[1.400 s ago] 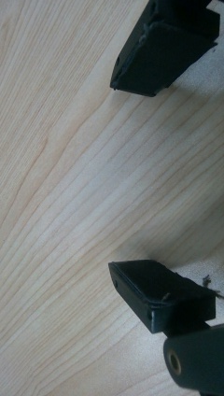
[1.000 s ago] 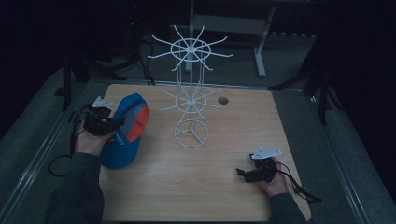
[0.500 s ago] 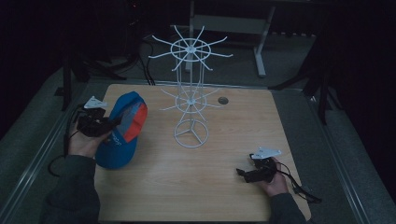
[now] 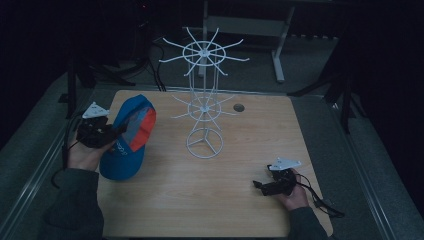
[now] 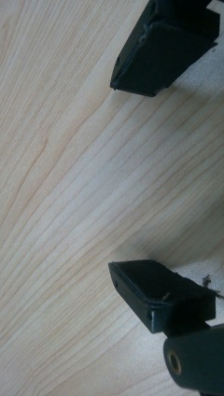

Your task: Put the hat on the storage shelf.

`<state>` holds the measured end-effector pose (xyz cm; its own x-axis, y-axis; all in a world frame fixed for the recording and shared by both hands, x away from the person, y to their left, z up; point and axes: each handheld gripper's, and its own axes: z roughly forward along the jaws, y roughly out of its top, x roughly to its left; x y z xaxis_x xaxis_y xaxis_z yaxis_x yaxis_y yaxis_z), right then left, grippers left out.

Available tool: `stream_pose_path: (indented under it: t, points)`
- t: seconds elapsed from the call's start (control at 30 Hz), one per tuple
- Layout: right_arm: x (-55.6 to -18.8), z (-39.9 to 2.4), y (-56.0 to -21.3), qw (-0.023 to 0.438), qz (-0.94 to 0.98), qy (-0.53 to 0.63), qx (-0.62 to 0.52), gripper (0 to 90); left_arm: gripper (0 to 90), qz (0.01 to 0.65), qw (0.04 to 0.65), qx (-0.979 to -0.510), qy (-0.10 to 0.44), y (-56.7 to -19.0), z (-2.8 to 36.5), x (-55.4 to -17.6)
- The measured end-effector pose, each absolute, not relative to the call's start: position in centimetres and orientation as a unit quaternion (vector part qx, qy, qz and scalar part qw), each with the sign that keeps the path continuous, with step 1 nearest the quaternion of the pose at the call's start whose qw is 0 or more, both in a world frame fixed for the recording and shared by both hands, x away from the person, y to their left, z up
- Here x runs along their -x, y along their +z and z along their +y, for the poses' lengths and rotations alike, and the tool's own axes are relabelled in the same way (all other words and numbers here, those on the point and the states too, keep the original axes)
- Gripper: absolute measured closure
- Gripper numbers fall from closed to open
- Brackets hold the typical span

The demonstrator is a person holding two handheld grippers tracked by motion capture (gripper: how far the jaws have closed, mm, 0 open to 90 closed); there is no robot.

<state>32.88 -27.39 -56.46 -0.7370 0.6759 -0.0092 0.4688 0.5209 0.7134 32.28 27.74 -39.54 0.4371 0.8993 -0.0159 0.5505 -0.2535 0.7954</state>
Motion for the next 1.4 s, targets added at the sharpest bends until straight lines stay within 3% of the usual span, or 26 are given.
stream_pose_path:
  t: [1.4]
  points:
    - [-32.9,-27.4,-56.4,0.143,0.860,0.358,-0.334,10.7,88.2,0.461,0.410,-0.747,0.248,-37.2,28.4,-30.5]
